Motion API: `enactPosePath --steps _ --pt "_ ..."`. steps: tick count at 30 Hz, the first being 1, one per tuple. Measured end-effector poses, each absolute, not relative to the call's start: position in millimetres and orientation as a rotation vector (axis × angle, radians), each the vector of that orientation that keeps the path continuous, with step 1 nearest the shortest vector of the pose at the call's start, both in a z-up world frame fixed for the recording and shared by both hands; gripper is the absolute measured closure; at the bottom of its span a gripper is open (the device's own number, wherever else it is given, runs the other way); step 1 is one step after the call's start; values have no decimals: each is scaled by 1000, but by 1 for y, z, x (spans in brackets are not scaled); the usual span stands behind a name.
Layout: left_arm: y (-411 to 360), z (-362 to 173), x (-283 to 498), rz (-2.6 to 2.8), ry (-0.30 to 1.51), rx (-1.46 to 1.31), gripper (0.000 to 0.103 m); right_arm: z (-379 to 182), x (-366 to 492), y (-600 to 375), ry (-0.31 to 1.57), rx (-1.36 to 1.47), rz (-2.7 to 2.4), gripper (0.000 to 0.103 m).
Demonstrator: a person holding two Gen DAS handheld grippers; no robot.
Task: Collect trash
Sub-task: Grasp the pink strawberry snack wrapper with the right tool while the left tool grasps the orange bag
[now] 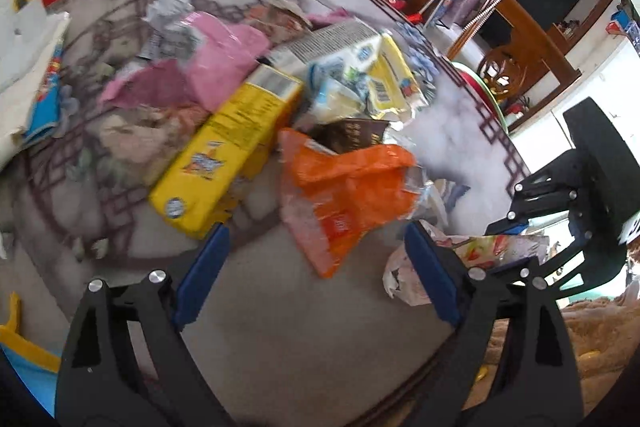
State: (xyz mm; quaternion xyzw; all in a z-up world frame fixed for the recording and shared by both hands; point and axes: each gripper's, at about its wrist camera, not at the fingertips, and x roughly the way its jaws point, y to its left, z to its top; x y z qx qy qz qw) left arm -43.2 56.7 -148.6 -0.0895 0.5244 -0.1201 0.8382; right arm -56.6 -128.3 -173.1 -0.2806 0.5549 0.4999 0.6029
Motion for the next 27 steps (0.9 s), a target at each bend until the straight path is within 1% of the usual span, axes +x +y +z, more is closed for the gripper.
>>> enactPosePath --steps 4,7,11,15,18,21,23,24,25,26,27 --pt "43 -153 -32 -298 1108 -253 16 -179 -56 -143 1318 -602 1121 78" --pt "18 -153 -24 -360 1105 -114 16 -178 -48 -158 1341 -566 1104 77" --pt "-5 -161 -11 -452 1153 56 15 -181 -37 -178 1370 -545 1050 77" --pt "-19 -169 1 -505 1175 173 15 -184 -28 -189 1377 -509 962 76" --pt "-31 -179 8 -544 1225 230 15 -182 -22 -197 1375 -458 910 76" --pt "-36 -188 7 -536 1249 251 31 -182 -8 -208 1370 -376 806 76" --pt "-34 -191 7 -504 1251 228 34 -182 0 -213 1367 -311 744 74" --pt "-32 -190 7 -496 1253 201 41 -182 3 -215 1365 -286 724 73" --pt "-30 -189 7 -486 1257 170 47 -183 6 -216 1362 -251 699 70" --pt "-24 -187 7 -462 1260 120 48 -183 8 -217 1364 -225 684 54" --pt "-20 -187 6 -440 1265 85 50 -184 11 -218 1365 -203 674 44"
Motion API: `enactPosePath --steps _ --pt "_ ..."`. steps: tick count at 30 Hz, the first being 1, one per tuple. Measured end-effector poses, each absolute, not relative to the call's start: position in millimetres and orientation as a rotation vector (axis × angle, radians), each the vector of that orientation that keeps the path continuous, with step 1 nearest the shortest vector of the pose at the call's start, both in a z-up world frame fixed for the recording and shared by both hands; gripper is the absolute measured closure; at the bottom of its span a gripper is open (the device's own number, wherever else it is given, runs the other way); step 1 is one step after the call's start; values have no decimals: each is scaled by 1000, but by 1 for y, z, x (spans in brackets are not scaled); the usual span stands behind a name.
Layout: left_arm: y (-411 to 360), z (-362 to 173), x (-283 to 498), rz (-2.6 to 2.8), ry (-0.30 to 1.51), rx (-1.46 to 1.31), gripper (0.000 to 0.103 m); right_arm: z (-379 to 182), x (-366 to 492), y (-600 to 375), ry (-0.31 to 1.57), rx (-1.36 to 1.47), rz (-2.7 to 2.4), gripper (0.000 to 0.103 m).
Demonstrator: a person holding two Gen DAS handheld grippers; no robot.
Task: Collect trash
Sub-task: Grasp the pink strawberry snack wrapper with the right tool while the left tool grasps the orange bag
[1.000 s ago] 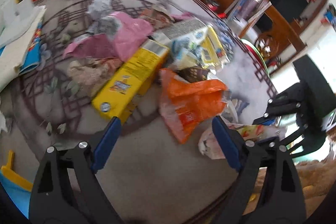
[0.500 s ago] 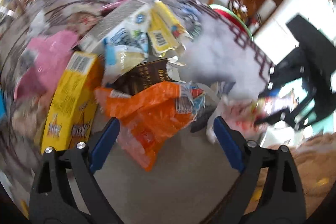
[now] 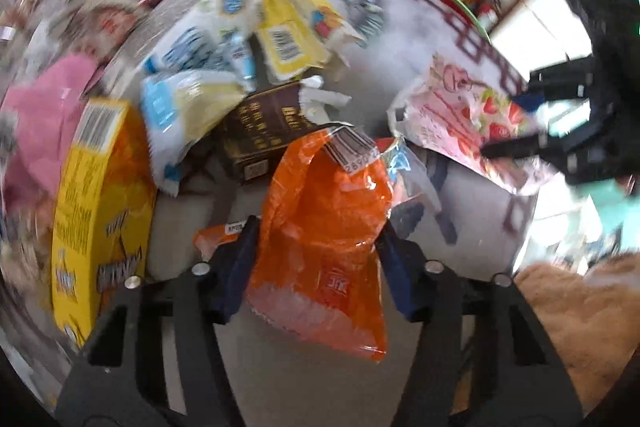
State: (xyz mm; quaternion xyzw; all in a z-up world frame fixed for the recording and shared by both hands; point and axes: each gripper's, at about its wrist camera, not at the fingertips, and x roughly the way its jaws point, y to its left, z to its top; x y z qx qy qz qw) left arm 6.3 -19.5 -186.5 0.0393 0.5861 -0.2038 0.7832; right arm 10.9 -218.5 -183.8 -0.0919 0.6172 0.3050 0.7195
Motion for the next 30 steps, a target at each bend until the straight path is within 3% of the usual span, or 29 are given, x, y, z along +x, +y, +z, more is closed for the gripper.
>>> enactPosePath --steps 1,5,12,15,20,22,25,30 --pt "-13 -186 5 -405 1276 35 51 -182 15 -222 1360 -190 667 30" --pt "10 -185 -3 -331 1296 -88 51 -179 15 -214 1341 -203 664 23" --pt "15 -183 -15 -291 1287 -93 40 -180 17 -207 1325 -339 635 21" --pt "9 -184 -13 -303 1277 -96 29 -182 8 -205 1314 -374 630 17" --pt "-1 -192 -10 -305 1283 -64 27 -198 1 -203 1325 -416 591 17" --pt "-5 -192 -10 -308 1280 -46 29 -202 -1 -203 1320 -410 564 22" --pt "-9 -192 -10 -309 1276 -41 44 -201 -3 -211 1316 -350 550 46" --pt "-5 -186 -14 -295 1255 -80 54 -191 0 -211 1273 -330 526 52"
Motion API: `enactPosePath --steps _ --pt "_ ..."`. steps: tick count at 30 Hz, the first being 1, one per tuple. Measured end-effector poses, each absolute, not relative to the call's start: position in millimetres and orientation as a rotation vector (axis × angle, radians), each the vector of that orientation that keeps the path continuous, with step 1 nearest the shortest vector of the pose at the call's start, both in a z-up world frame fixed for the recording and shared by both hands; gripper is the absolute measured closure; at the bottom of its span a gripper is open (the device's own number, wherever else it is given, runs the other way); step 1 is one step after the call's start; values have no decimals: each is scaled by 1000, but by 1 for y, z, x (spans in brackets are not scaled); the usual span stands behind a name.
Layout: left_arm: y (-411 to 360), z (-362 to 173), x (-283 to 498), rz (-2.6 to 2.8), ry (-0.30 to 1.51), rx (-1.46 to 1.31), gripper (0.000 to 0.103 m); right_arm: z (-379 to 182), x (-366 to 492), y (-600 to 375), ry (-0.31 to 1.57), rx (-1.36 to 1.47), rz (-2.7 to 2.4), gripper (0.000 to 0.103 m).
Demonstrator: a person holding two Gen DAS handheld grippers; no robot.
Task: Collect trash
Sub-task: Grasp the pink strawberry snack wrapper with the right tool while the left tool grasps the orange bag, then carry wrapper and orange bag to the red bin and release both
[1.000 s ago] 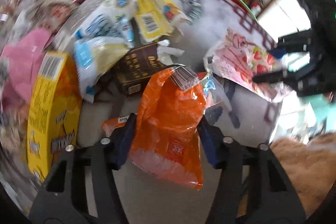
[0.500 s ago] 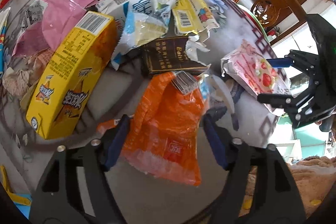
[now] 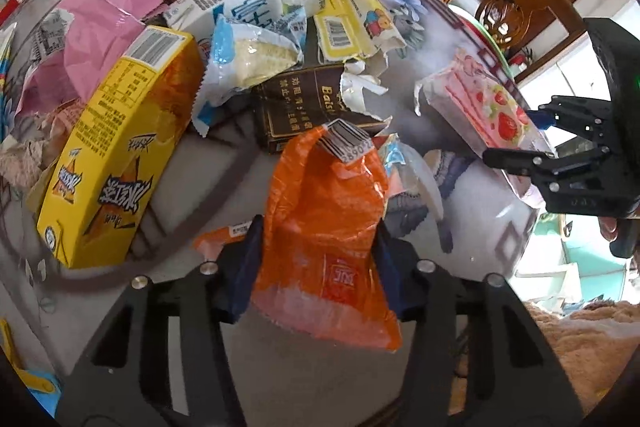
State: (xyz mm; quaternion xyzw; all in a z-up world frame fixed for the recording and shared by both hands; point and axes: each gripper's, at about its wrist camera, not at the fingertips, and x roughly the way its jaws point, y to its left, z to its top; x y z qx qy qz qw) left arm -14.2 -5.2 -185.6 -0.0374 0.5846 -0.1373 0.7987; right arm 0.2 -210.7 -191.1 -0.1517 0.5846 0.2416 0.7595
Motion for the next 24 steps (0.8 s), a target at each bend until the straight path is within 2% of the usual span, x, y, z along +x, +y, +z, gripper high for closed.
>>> enactPosePath --steps 4,17,24 --pt "-3 -167 -16 -289 1198 -101 54 -171 6 -211 1209 -264 516 53" --pt "5 -71 3 -260 853 -297 54 -88 48 -229 974 43 433 53" --pt "-1 -48 16 -253 787 -335 54 -67 44 -245 907 89 390 53"
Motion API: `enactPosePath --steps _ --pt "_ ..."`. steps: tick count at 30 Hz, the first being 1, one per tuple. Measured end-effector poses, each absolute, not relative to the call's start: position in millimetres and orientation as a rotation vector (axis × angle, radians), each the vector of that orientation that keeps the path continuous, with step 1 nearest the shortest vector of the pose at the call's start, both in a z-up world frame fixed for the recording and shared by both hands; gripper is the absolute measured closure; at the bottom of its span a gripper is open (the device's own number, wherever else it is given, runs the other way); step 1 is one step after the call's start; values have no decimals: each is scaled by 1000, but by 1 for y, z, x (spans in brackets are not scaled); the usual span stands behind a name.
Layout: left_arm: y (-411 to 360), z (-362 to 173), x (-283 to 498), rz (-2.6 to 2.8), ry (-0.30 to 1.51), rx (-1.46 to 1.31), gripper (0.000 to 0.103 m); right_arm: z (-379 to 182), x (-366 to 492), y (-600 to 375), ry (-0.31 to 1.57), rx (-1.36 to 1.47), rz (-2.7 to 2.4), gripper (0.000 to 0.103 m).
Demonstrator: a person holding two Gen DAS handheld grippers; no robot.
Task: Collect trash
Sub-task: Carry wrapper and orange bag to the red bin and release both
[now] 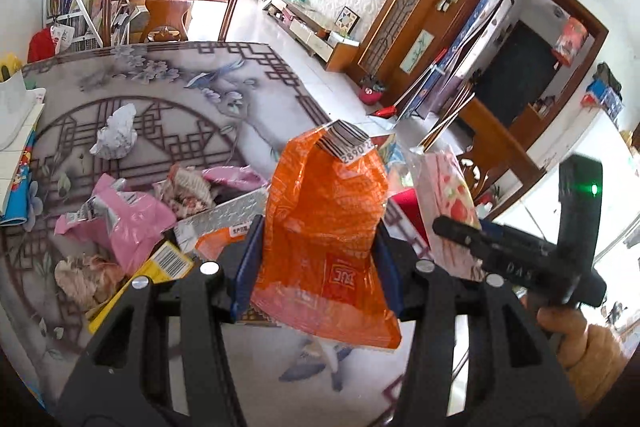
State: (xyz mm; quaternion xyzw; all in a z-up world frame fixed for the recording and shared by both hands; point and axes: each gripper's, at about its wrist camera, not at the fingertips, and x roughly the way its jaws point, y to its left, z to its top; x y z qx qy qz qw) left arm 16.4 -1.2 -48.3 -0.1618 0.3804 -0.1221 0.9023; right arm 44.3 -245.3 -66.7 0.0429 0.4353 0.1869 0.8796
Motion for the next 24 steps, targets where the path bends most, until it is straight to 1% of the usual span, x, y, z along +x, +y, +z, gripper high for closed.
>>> enactPosePath --steps 8,24 --pt "-19 -44 23 -289 786 -339 54 -66 40 -261 897 127 362 53" --pt "-63 -59 51 -361 841 -318 53 -79 46 -304 928 181 295 53"
